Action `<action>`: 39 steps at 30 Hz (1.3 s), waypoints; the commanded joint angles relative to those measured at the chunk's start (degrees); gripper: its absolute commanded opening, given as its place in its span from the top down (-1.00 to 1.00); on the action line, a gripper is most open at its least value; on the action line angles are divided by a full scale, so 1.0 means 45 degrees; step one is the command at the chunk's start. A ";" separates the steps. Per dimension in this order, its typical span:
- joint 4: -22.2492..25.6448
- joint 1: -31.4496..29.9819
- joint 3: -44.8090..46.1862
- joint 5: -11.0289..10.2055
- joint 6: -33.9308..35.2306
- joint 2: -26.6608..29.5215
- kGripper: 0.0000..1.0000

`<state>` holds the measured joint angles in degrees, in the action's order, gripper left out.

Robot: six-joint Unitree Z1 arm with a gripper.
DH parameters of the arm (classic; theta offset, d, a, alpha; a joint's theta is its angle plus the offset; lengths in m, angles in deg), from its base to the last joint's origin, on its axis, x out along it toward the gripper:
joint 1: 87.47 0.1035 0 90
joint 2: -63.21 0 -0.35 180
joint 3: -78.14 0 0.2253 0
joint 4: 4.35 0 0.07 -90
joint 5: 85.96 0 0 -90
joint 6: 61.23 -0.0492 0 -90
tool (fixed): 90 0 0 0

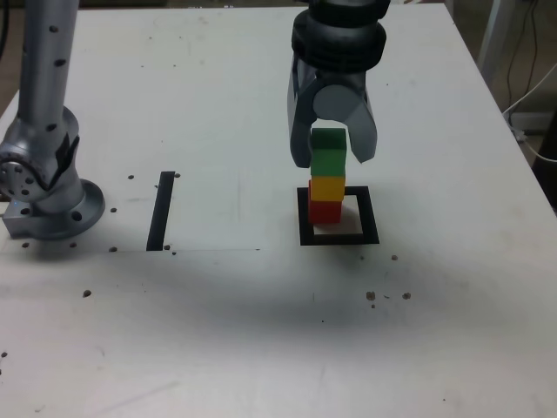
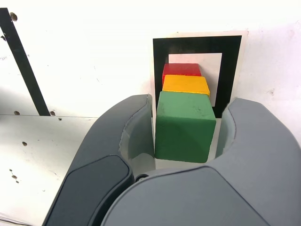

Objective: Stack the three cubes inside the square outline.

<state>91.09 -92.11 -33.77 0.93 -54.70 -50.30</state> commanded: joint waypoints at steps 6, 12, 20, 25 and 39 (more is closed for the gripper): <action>0.0078 0.0016 -0.0121 0.0024 -0.0080 0.0039 -0.99; 0.0215 0.0016 -0.0094 0.0306 -0.0189 0.0754 -0.99; 0.0676 0.0085 0.0296 0.0397 -0.0987 0.2376 -0.99; 0.0615 0.0363 0.1609 0.0467 -0.1536 0.3492 -0.99; -0.0363 0.0911 0.6871 0.0085 -0.1716 0.6117 -0.99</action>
<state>90.04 -88.22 -4.45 1.43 -62.33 -23.94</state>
